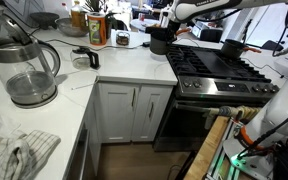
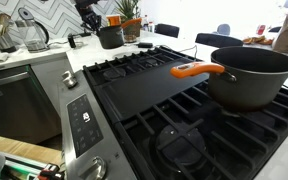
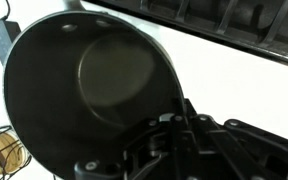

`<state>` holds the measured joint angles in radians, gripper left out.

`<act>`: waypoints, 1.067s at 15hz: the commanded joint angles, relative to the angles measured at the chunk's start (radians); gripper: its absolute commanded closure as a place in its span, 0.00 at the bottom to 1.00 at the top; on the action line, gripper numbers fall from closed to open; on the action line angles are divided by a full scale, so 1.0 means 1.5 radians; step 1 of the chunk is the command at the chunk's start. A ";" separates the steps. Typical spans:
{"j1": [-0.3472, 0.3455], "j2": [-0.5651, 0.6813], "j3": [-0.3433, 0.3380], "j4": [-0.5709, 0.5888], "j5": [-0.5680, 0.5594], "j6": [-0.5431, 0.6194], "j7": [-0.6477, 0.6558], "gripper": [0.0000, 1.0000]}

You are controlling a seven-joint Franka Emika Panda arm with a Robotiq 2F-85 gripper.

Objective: Pick up the pot on the top left stove plate and put it on the counter

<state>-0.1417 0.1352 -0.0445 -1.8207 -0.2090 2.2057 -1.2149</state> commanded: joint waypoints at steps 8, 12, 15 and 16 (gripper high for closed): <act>0.011 -0.012 -0.002 -0.011 0.003 -0.004 -0.014 0.99; 0.044 0.029 0.037 0.015 0.021 -0.001 -0.080 0.99; 0.070 0.054 0.065 0.035 0.007 0.006 -0.124 0.99; 0.077 0.061 0.070 0.044 -0.001 0.003 -0.138 0.99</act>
<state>-0.0508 0.1913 0.0448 -1.8186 -0.1923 2.2085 -1.3356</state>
